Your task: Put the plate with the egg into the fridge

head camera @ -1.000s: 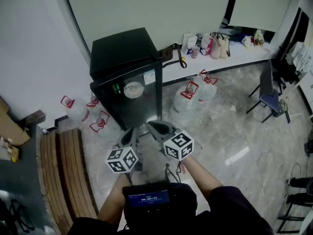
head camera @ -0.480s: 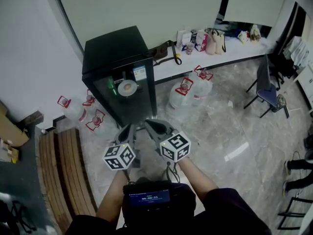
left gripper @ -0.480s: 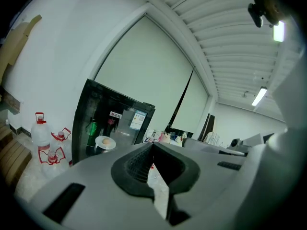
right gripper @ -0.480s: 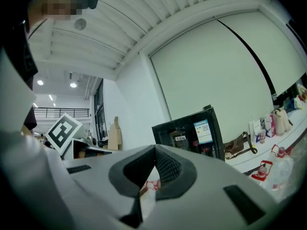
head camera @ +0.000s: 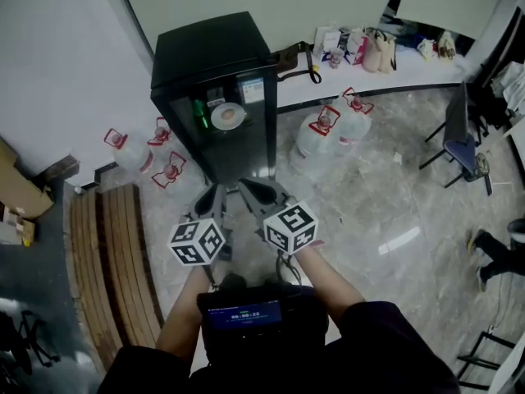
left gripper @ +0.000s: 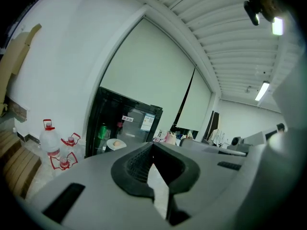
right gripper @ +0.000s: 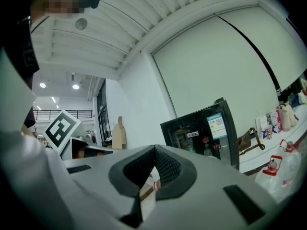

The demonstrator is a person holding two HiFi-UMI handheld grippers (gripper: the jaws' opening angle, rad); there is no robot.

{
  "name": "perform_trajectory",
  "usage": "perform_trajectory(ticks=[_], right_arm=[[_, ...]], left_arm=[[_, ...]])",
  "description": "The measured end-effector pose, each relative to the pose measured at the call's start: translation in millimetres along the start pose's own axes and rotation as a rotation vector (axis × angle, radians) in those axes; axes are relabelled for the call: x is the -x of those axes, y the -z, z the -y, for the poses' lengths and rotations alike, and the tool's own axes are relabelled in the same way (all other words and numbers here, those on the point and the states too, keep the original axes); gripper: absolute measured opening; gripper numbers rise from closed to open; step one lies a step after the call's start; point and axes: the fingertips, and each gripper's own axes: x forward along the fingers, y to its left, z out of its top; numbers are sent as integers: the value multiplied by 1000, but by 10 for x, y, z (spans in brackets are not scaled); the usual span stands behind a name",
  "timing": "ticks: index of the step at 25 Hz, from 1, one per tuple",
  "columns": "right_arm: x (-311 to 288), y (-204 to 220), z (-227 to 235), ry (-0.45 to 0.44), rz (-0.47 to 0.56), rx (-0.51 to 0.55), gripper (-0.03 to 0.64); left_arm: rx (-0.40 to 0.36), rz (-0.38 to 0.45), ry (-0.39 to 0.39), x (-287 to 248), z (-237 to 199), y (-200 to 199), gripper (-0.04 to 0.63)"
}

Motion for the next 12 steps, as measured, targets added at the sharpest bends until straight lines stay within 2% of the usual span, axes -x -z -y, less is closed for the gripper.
perform_trajectory(ticks=[6, 12], right_arm=[[-631, 99, -300, -3, -20, 19, 8], [-1383, 149, -660, -5, -22, 26, 8]], left_arm=[[-27, 5, 8, 85, -571, -191, 9], [-60, 21, 27, 192, -1270, -549, 9]])
